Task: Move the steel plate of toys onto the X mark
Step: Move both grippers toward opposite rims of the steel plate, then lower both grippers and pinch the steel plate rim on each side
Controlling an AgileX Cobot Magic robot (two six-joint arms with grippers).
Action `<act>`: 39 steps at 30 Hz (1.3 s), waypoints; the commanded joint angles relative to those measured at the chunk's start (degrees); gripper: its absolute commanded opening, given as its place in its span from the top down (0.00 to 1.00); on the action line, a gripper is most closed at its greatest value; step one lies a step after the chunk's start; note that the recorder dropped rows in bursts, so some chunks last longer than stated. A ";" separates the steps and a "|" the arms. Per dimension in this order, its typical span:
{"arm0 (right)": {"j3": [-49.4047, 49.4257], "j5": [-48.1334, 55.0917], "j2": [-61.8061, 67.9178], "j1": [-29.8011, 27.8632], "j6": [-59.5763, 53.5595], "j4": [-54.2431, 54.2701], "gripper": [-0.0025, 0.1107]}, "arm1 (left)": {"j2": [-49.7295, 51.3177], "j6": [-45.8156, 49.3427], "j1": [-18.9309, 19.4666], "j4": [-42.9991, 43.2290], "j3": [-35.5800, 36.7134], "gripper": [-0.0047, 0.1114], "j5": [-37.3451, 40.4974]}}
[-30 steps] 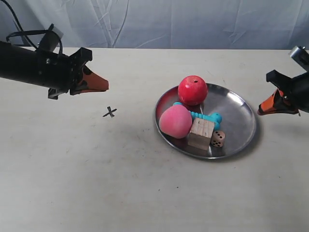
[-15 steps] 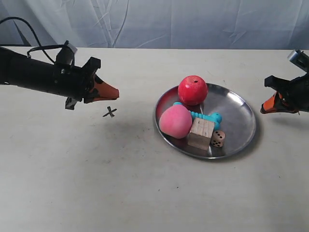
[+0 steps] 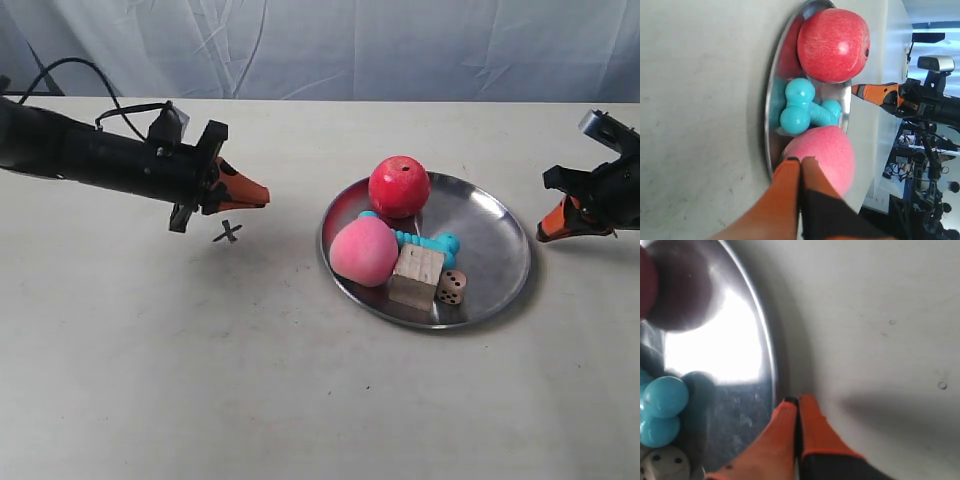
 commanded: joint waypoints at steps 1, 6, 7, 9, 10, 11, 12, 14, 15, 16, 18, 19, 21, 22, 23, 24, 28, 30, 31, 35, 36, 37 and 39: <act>-0.37 -0.61 0.00 -0.32 -0.33 -0.34 0.98 | -0.03 0.07 -4.31 3.09 -2.52 0.96 -3.11; -0.26 -0.95 0.00 -0.32 -0.33 -0.34 0.80 | -0.03 -1.74 -9.70 18.21 -5.75 0.87 -8.98; -0.26 -0.71 0.00 -0.32 -0.33 -0.44 0.72 | -0.03 -4.20 -10.08 19.98 -5.97 0.84 -10.18; -0.26 -0.59 0.00 -0.32 -0.33 -0.44 0.57 | -0.03 -8.01 -10.08 19.87 -6.08 0.78 -11.68; -0.26 -0.59 0.00 -0.32 -0.33 -0.44 0.50 | -0.03 -9.38 -10.08 19.16 -6.08 0.75 -12.18; -0.26 -0.59 0.00 -0.32 -0.33 -0.44 0.45 | -0.03 -9.93 -9.84 18.85 -6.08 0.72 -12.73; -0.26 -0.81 0.00 -0.32 -0.33 -0.27 0.43 | -0.03 -10.36 -9.84 18.32 -6.08 0.69 -13.43; -0.26 -1.10 0.00 0.10 -0.19 0.40 0.43 | 0.12 -11.46 -10.11 17.65 -6.08 0.65 -14.68; -0.26 -0.98 0.00 0.36 -0.19 0.50 0.43 | 0.25 -11.57 -10.34 16.92 -6.08 0.62 -14.60; -0.26 -0.98 0.00 0.65 -0.19 0.61 0.43 | 0.79 -11.57 -10.45 15.74 -6.08 0.60 -14.28; -0.26 -0.73 0.33 1.09 -0.19 0.61 0.43 | 2.05 -11.70 -10.61 13.47 -6.32 0.57 -13.15; -0.26 -0.60 0.39 1.35 -0.19 0.61 0.43 | 3.06 -12.00 -10.61 12.86 -6.62 0.56 -12.14; -0.26 0.21 1.00 1.85 -0.19 0.48 0.43 | 5.15 -13.70 -10.61 13.07 -7.59 0.55 -10.39; -0.26 0.99 1.13 1.95 -0.19 0.47 0.43 | 6.07 -14.47 -10.61 13.37 -8.19 0.54 -9.65; -0.26 1.74 1.40 1.95 -0.19 0.47 0.43 | 6.75 -15.17 -10.61 13.37 -8.66 0.54 -8.96; -0.26 2.31 1.65 1.95 -0.19 0.33 0.43 | 7.49 -15.61 -10.61 13.22 -9.21 0.54 -8.76; 0.06 2.95 2.38 1.95 -0.19 -1.09 0.43 | 8.58 -15.35 -10.61 11.99 -11.17 0.54 -9.21; 0.22 2.93 2.78 1.95 -0.19 -0.87 0.43 | 8.58 -15.23 -10.61 12.25 -11.86 0.54 -10.54; 0.22 3.08 3.19 2.09 -0.19 -0.87 0.43 | 8.58 -15.08 -10.61 12.90 -12.39 0.54 -11.24; 0.22 3.50 4.77 3.01 -0.19 -0.20 0.43 | 8.58 -15.08 -10.64 16.66 -13.98 0.55 -13.61; 0.22 3.50 5.21 3.36 -0.19 -0.20 0.43 | 8.58 -15.08 -10.64 17.06 -14.11 0.55 -13.88; 0.22 3.50 5.47 3.84 -0.19 -0.20 0.43 | 8.58 -15.08 -10.64 17.44 -14.12 0.55 -14.15; 0.22 3.63 5.72 5.07 -0.09 -0.20 0.43 | 8.58 -15.08 -10.74 18.48 -14.12 0.55 -14.40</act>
